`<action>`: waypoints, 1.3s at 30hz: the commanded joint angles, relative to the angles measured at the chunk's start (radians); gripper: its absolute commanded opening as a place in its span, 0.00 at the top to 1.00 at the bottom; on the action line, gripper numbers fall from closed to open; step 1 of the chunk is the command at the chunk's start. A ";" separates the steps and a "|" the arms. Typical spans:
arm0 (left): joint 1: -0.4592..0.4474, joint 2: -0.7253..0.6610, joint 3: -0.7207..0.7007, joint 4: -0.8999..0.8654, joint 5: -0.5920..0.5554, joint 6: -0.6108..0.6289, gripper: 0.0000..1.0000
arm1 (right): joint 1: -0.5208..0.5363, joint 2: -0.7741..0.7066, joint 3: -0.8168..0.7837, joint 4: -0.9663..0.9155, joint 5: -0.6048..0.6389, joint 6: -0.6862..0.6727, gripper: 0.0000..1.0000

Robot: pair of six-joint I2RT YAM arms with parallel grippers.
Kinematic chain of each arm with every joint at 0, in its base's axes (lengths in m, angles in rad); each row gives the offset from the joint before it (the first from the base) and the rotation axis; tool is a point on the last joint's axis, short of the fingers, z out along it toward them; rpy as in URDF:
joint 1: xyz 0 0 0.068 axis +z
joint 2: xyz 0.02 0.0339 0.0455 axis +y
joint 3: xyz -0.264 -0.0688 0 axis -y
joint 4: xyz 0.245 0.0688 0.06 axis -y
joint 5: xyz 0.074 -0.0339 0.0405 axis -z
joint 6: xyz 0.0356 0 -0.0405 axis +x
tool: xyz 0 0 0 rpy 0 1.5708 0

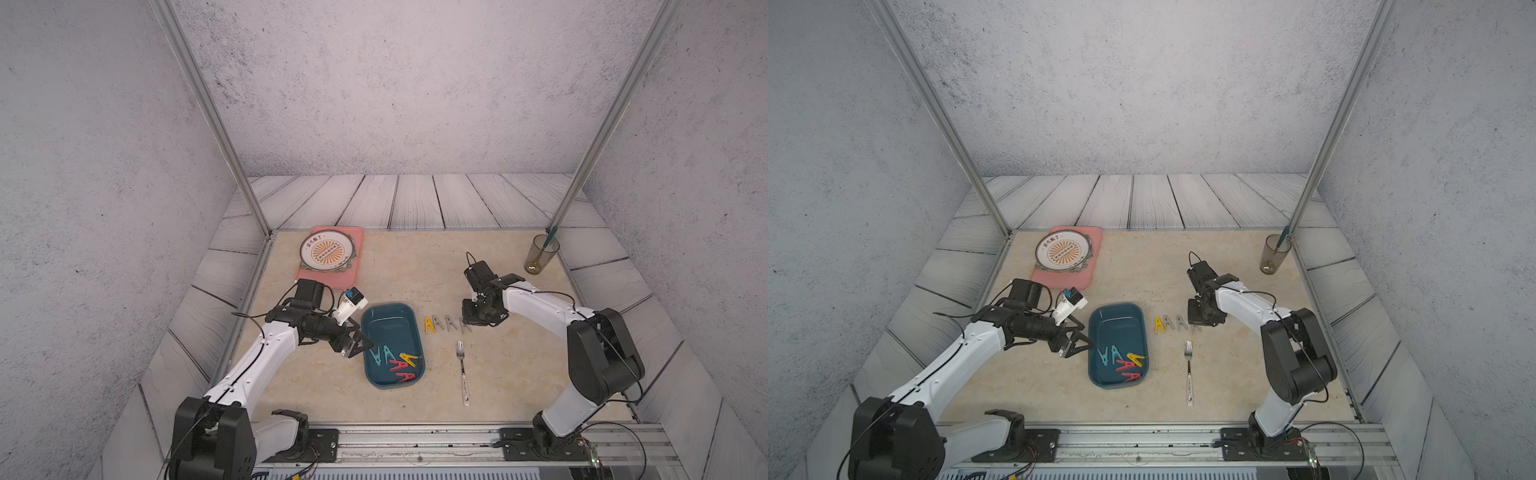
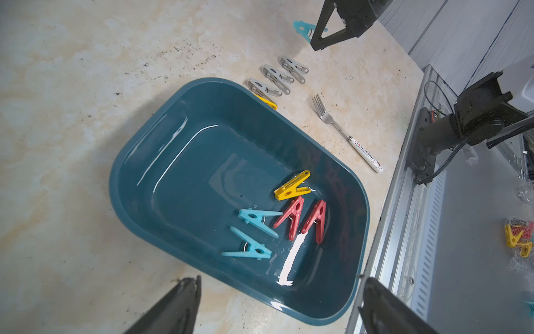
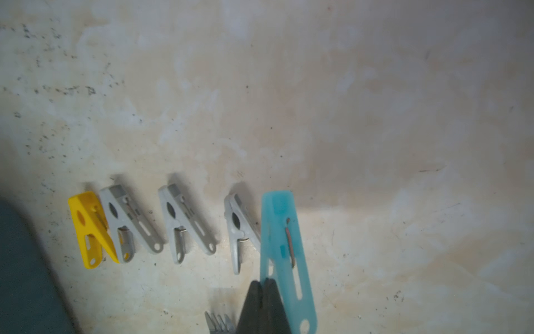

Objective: Take the clothespins out of the storage box
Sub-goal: Place the clothespin at the center of the board, then pick up the clothespin from the storage box.

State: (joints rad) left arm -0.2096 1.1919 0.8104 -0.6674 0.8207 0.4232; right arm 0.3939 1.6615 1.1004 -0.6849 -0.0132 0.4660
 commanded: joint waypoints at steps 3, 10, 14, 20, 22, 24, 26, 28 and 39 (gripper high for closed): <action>0.001 0.000 0.018 -0.015 0.019 0.019 0.08 | -0.060 0.033 -0.035 0.052 -0.142 -0.048 1.00; 0.001 0.011 0.017 -0.007 0.014 0.014 0.08 | -0.076 0.055 -0.034 0.045 -0.130 -0.046 0.96; 0.001 0.013 0.016 -0.004 0.009 0.012 0.08 | -0.075 0.039 -0.021 0.017 -0.120 -0.046 0.91; 0.001 0.010 0.014 0.003 0.001 0.008 0.08 | -0.075 -0.038 -0.019 -0.008 -0.142 -0.035 0.82; 0.001 0.009 0.013 0.005 0.000 0.006 0.08 | -0.072 -0.068 -0.018 -0.014 -0.162 -0.031 0.81; 0.001 0.007 0.012 0.006 -0.003 0.005 0.08 | -0.057 -0.103 -0.016 -0.024 -0.180 -0.031 0.80; 0.001 0.006 0.012 0.010 -0.011 0.000 0.08 | -0.033 -0.136 -0.008 -0.033 -0.192 -0.027 0.80; 0.001 0.006 0.012 0.023 -0.027 -0.011 0.08 | 0.000 -0.167 0.002 -0.044 -0.198 -0.027 0.79; 0.003 0.006 -0.001 0.084 -0.117 -0.061 0.08 | 0.280 -0.190 0.084 -0.036 -0.189 -0.035 0.77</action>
State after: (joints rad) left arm -0.2096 1.1995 0.8104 -0.6006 0.7341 0.3801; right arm 0.6289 1.4776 1.1557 -0.7116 -0.1902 0.4400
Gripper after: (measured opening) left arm 0.919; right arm 0.232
